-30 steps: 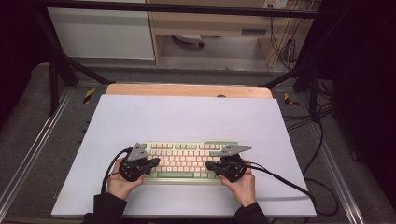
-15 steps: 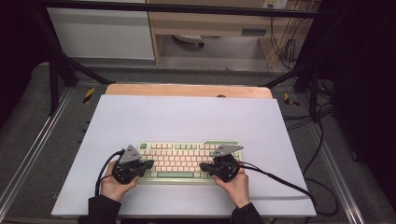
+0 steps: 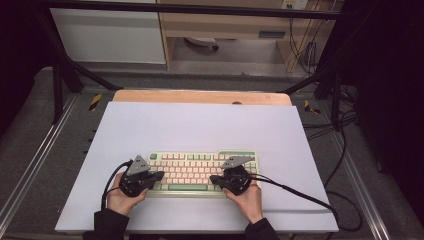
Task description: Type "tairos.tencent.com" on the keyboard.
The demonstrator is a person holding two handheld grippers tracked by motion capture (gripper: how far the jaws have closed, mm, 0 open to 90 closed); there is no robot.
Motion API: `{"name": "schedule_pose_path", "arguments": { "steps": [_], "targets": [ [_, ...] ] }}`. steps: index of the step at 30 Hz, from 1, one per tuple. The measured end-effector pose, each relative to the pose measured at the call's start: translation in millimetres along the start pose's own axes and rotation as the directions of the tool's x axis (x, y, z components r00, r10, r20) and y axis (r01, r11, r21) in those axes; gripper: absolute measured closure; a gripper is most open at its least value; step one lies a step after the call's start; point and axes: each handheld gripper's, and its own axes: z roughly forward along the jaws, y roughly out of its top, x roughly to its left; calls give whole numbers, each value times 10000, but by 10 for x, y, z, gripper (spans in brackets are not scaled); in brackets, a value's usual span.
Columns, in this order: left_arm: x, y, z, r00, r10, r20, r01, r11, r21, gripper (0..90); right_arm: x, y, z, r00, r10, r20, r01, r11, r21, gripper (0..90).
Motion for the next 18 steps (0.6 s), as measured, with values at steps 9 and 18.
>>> {"name": "schedule_pose_path", "arguments": {
  "steps": [9, 18],
  "targets": [
    [14, -1, -8, 10000, -30, -34, 30, 10000, -23, 896, 2, -9, 16, 10000, 19, -13, -19, 10000, 43, 900],
    [21, 4, -19, 10000, -51, -40, 51, 10000, -53, 896, -2, 7, -29, 9999, -89, 54, 90, 9999, -60, 900]
  ]
}}
